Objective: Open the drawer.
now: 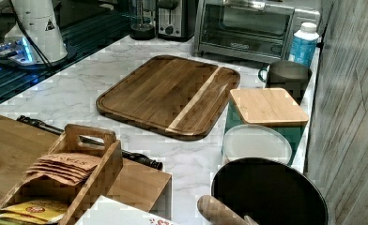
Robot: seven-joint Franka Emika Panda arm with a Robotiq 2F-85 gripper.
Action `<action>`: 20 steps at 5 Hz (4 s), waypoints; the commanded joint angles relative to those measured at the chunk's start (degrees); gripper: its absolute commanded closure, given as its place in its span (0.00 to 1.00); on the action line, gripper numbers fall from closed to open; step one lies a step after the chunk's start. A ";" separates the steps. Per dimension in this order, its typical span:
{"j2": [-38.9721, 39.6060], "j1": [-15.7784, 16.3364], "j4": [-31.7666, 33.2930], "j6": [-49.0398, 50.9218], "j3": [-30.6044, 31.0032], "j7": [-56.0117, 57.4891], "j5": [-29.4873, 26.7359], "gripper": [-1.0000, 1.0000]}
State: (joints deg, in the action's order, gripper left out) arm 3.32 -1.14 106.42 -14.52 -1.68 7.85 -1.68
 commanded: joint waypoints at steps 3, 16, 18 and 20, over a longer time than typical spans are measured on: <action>-2.71 -2.69 9.23 -9.14 -2.13 16.66 1.90 0.00; 12.33 -22.03 12.48 -39.43 -11.09 72.09 0.10 0.00; 14.20 -21.12 13.41 -41.83 -10.04 71.99 -4.06 0.00; 15.87 -20.09 13.86 -46.22 -10.25 70.94 -2.86 0.00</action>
State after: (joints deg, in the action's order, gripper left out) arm 19.85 -21.16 122.42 -58.41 -13.17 77.55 -3.30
